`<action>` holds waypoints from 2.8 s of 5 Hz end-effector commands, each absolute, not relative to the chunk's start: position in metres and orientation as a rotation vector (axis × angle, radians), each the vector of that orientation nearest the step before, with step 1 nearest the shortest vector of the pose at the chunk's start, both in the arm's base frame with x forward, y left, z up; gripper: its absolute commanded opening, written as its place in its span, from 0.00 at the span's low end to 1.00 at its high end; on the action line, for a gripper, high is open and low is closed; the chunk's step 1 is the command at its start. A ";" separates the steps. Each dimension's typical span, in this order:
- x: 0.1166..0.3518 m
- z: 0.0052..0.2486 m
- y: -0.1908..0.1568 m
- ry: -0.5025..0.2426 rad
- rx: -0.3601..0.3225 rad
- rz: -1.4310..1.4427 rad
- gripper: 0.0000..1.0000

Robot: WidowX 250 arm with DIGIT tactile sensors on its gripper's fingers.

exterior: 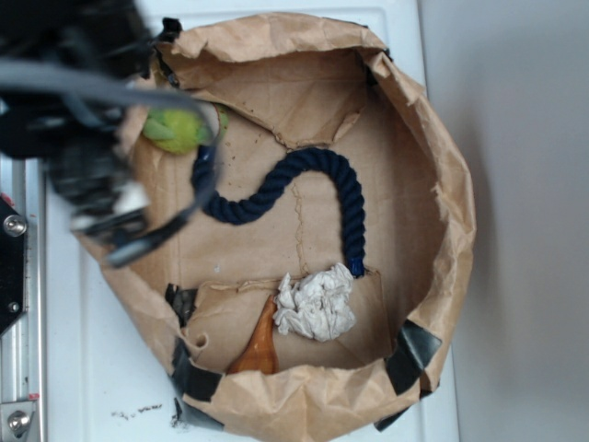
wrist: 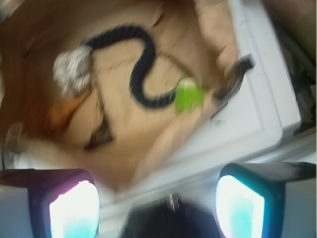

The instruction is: Grab the green animal.

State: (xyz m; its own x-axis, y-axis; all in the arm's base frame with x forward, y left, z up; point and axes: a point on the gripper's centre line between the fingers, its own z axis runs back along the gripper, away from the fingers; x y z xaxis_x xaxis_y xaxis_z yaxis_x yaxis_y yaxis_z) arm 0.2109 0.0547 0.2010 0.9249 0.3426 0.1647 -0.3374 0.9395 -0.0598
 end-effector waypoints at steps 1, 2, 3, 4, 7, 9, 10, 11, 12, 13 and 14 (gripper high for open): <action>0.309 0.167 0.074 -0.279 0.023 0.406 1.00; 0.354 0.163 0.054 -0.260 -0.009 0.157 1.00; 0.328 0.166 0.048 -0.244 -0.041 -0.091 1.00; 0.328 0.166 0.048 -0.244 -0.041 -0.091 1.00; 0.328 0.166 0.048 -0.244 -0.041 -0.091 1.00; 0.281 0.158 0.062 -0.244 -0.028 -0.331 1.00; 0.275 0.149 0.070 -0.274 0.014 -0.390 1.00; 0.278 0.139 0.076 -0.255 0.038 -0.387 1.00; 0.282 0.131 0.082 -0.232 0.062 -0.392 1.00; 0.282 0.124 0.090 -0.205 0.095 -0.369 1.00; 0.281 0.118 0.096 -0.151 0.119 -0.362 1.00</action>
